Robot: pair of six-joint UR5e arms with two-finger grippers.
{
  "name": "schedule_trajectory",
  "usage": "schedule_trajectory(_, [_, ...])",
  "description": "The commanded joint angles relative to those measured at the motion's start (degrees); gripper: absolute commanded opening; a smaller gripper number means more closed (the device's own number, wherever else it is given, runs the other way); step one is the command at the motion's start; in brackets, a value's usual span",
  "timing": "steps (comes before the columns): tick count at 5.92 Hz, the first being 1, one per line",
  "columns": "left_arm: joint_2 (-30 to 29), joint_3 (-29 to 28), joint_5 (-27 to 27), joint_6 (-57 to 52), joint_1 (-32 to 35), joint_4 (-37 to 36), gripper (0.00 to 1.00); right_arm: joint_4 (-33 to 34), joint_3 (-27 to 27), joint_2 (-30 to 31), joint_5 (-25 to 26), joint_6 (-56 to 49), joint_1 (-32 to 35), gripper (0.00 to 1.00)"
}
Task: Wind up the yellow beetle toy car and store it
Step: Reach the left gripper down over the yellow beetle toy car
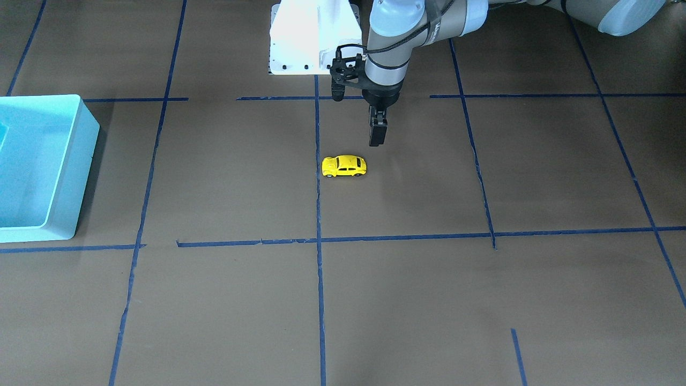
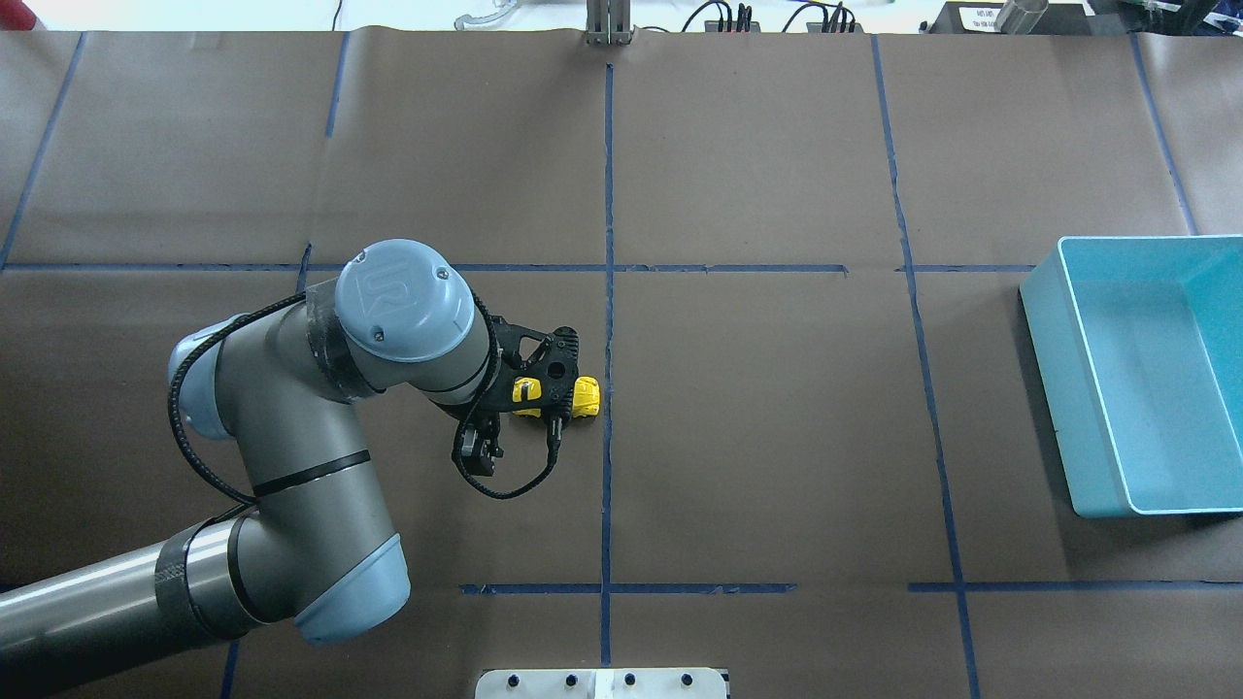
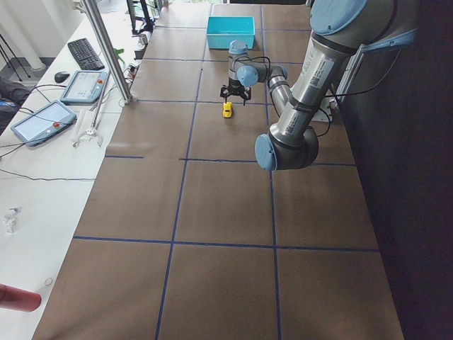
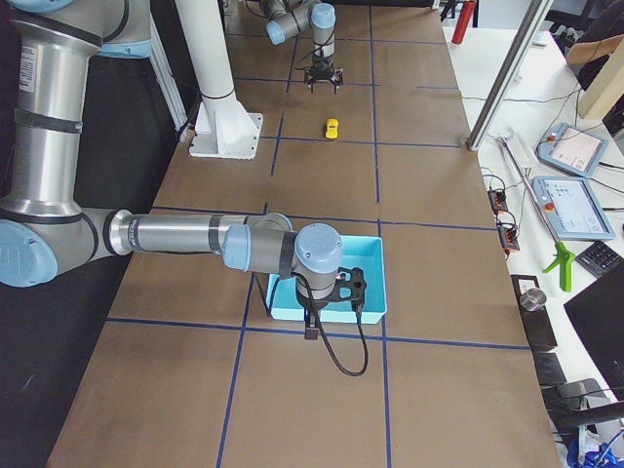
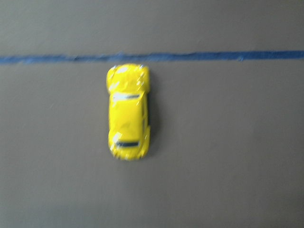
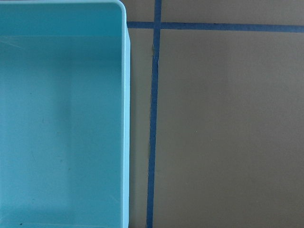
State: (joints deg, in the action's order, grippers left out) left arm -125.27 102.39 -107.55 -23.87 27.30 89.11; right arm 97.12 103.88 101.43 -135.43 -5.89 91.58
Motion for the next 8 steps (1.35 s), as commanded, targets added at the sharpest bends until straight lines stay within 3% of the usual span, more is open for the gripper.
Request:
schedule_trajectory(1, [-1.0, -2.7, 0.1, 0.0, -0.1, 2.3, 1.00, 0.1, 0.1, 0.0, -0.1, 0.0, 0.0, 1.00])
schedule_trajectory(5, [-11.8, -16.3, 0.0, -0.3, 2.0, 2.5, 1.00, 0.0, 0.4, -0.1, -1.3, 0.0, 0.0, 1.00])
schedule_trajectory(8, [-12.7, -18.5, 0.0, -0.2, 0.0, 2.6, 1.00, 0.0, 0.4, 0.0, -1.2, -0.2, 0.1, 1.00])
